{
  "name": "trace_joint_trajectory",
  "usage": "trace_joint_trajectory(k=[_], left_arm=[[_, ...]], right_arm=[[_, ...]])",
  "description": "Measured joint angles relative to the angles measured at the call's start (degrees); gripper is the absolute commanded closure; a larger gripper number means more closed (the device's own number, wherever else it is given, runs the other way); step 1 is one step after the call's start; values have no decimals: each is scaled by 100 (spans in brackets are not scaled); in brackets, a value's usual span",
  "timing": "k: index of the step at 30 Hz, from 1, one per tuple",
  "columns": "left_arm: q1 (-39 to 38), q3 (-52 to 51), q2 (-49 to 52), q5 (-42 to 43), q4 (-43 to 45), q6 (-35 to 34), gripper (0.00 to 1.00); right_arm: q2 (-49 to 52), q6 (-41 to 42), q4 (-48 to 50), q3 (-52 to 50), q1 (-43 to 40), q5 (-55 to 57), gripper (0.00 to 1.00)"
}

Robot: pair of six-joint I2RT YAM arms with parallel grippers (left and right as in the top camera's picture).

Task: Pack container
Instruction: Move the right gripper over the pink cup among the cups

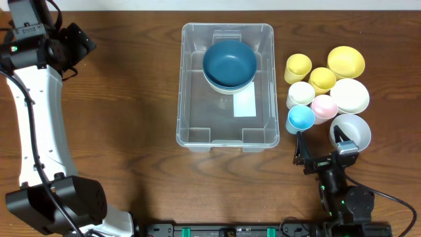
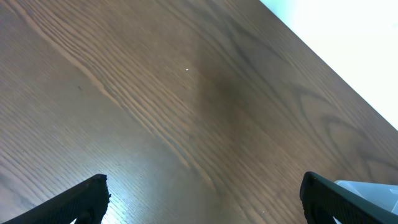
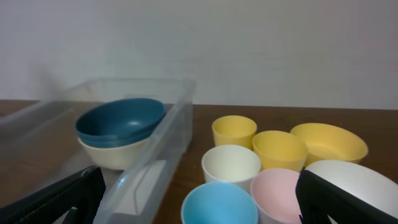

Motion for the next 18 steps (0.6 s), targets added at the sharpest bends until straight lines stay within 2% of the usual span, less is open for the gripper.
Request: trace_joint_trajectory(k=[6, 11, 14, 17, 18], left_arm=[[0, 0, 0, 0, 0, 0, 2], [0, 0, 0, 0, 0, 0, 2], [0, 0, 0, 2, -9, 0, 2], [0, 0, 0, 2, -9, 0, 2], [0, -2, 0, 2, -9, 0, 2]], right_arm=[[66, 114, -24, 691, 0, 197, 1], [612, 319, -348, 1718, 0, 525, 1], [1392, 623, -1252, 2544, 0, 647, 1], [2695, 918, -2872, 3735, 0, 723, 1], [2894, 940, -3073, 3895, 0, 730, 1]])
